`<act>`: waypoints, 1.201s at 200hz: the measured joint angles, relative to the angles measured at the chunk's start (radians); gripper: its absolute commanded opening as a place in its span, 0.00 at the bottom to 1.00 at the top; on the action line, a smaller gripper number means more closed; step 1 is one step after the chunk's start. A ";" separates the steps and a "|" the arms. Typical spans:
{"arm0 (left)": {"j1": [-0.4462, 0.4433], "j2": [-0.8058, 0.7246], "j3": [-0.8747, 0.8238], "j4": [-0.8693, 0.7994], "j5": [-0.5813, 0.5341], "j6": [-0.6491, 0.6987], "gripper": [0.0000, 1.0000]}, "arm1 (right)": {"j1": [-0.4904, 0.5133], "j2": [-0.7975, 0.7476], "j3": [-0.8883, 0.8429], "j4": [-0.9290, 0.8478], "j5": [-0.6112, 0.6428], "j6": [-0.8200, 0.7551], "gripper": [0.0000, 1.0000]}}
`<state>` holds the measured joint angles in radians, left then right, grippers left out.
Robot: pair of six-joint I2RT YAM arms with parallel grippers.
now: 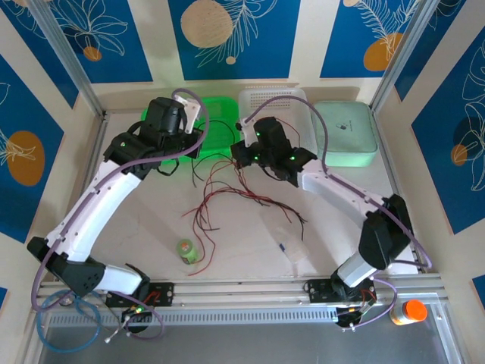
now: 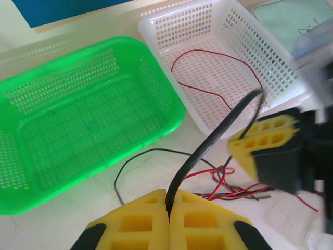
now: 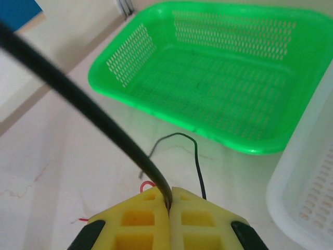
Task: Untangle the cables
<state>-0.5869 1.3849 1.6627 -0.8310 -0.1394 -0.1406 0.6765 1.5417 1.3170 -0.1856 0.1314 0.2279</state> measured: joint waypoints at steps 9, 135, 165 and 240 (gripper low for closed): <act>0.000 -0.002 -0.008 0.000 0.000 0.000 0.00 | 0.000 -0.034 0.006 -0.011 0.000 -0.001 0.00; -0.001 0.032 0.109 -0.026 -0.039 -0.006 0.00 | -0.059 -0.156 -0.121 -0.170 -0.134 0.117 0.53; -0.001 0.033 0.140 -0.028 -0.042 -0.006 0.00 | -0.070 -0.097 -0.119 -0.220 -0.193 0.340 0.64; -0.001 0.045 0.153 -0.039 -0.024 0.002 0.00 | -0.009 0.126 -0.055 -0.039 -0.225 0.911 0.67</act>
<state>-0.5877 1.4300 1.8156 -0.8700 -0.1638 -0.1387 0.6678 1.6680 1.2621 -0.2245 -0.0933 1.1393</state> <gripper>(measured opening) 0.051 0.673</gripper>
